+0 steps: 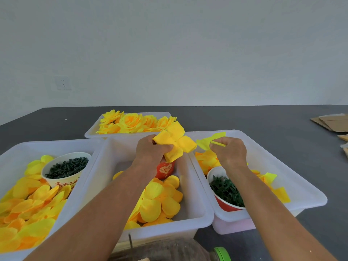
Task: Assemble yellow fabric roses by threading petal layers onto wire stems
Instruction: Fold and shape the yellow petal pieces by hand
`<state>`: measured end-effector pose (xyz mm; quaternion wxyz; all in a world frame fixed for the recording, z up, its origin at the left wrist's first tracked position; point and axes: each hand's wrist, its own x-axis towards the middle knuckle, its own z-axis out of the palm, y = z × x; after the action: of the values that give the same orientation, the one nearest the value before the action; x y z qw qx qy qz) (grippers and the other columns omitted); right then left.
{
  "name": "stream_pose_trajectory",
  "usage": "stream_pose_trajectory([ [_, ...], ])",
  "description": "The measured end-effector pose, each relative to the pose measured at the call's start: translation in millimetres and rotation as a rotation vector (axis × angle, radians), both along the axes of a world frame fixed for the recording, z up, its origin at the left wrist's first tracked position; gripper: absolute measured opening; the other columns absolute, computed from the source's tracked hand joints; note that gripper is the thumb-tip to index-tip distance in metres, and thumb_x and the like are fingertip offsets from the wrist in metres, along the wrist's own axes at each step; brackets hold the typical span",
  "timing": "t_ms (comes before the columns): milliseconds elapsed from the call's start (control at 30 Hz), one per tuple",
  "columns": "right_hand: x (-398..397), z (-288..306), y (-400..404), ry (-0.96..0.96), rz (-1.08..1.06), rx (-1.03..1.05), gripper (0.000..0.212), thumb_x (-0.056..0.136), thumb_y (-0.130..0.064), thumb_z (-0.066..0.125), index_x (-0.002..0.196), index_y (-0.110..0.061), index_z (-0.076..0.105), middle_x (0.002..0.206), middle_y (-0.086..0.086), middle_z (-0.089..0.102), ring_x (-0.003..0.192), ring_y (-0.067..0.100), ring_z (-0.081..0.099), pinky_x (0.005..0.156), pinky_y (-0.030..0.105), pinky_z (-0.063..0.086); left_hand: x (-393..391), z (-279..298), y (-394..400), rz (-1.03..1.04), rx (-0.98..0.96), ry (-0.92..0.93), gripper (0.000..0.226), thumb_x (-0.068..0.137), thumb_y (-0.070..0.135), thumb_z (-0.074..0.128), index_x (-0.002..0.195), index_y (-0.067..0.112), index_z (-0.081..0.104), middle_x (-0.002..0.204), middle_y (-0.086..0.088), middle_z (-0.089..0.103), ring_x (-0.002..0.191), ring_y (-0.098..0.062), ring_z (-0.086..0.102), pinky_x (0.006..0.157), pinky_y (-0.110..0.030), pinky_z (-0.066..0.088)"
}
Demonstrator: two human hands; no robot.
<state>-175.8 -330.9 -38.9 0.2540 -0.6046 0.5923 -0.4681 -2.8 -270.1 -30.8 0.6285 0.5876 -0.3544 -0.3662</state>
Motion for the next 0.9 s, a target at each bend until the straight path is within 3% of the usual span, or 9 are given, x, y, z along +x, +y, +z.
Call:
stream_pose_trajectory([
  [200,0.9,-1.3,2.4,0.276,0.052,0.11,0.029,0.082,-0.001,0.059,0.106,-0.013,0.071,0.108,0.011,0.067,0.082,0.024,0.053,0.081,0.035,0.05,-1.0,-0.8,1.2,-0.031,0.013,0.006,0.025,0.078,0.001,0.072,0.082,0.022,0.059,0.098,-0.008,0.067,0.098,-0.03,0.064,0.082,-0.048,0.055],
  [267,1.1,-1.9,1.7,0.335,0.055,0.192,0.035,0.082,-0.001,0.058,0.114,-0.014,0.067,0.118,0.011,0.062,0.096,0.029,0.057,0.089,0.04,0.05,-1.2,-0.4,0.7,-0.024,0.018,0.009,0.023,0.079,0.001,0.071,0.086,0.019,0.059,0.102,-0.009,0.066,0.099,-0.031,0.063,0.083,-0.048,0.055],
  [400,3.7,-0.5,3.1,0.415,0.101,0.334,0.049,0.084,-0.014,0.056,0.131,-0.024,0.051,0.135,0.011,0.046,0.129,0.033,0.033,0.105,0.048,0.035,-3.3,1.0,1.4,-0.04,0.043,0.015,0.021,0.082,0.002,0.067,0.097,0.014,0.059,0.109,-0.014,0.064,0.102,-0.033,0.062,0.085,-0.05,0.054],
  [500,6.0,3.0,5.3,0.52,0.025,0.328,0.04,0.089,-0.028,0.049,0.128,-0.026,0.054,0.135,0.01,0.044,0.129,0.033,0.028,0.105,0.047,0.031,-5.7,2.9,2.5,-0.047,0.063,0.003,0.031,0.084,0.004,0.065,0.114,0.006,0.058,0.113,-0.017,0.062,0.103,-0.035,0.062,0.083,-0.051,0.054],
  [567,5.7,0.3,4.2,0.563,-0.064,0.196,0.034,0.091,-0.03,0.044,0.119,-0.021,0.062,0.127,0.009,0.051,0.124,0.032,0.032,0.1,0.043,0.032,-6.8,3.6,3.5,-0.078,0.045,0.021,0.031,0.085,0.003,0.063,0.116,0.004,0.058,0.112,-0.018,0.064,0.101,-0.035,0.063,0.08,-0.048,0.055],
  [667,6.6,-2.2,5.4,0.227,0.014,-0.226,0.026,0.092,-0.032,0.054,0.097,-0.012,0.069,0.11,0.005,0.063,0.114,0.028,0.045,0.093,0.036,0.037,-9.5,4.4,6.4,-0.15,0.04,0.022,0.031,0.086,0.005,0.064,0.116,0.004,0.059,0.111,-0.016,0.066,0.101,-0.032,0.064,0.081,-0.045,0.055],
  [733,8.5,0.5,9.1,0.022,0.141,-0.352,0.023,0.089,-0.032,0.06,0.092,-0.012,0.07,0.1,0.001,0.068,0.107,0.025,0.053,0.089,0.037,0.044,-11.1,4.9,7.6,-0.193,0.036,0.001,0.029,0.085,0.006,0.065,0.114,0.005,0.061,0.109,-0.015,0.067,0.099,-0.031,0.065,0.081,-0.044,0.055],
  [833,7.9,6.5,13.7,-0.282,0.371,-0.203,0.019,0.085,-0.025,0.067,0.097,-0.011,0.071,0.092,0.004,0.07,0.092,0.018,0.063,0.084,0.037,0.051,-12.9,5.3,10.5,-0.279,0.021,-0.064,0.015,0.084,0.007,0.067,0.098,0.011,0.065,0.098,-0.011,0.071,0.091,-0.026,0.068,0.077,-0.039,0.057],
  [900,6.6,7.3,14.2,-0.383,0.476,-0.121,0.015,0.084,-0.016,0.068,0.094,-0.006,0.071,0.085,0.009,0.071,0.079,0.018,0.064,0.078,0.037,0.052,-14.0,5.0,12.6,-0.324,0.006,-0.113,0.011,0.083,0.011,0.069,0.093,0.012,0.066,0.09,-0.006,0.072,0.084,-0.02,0.07,0.071,-0.034,0.059],
])
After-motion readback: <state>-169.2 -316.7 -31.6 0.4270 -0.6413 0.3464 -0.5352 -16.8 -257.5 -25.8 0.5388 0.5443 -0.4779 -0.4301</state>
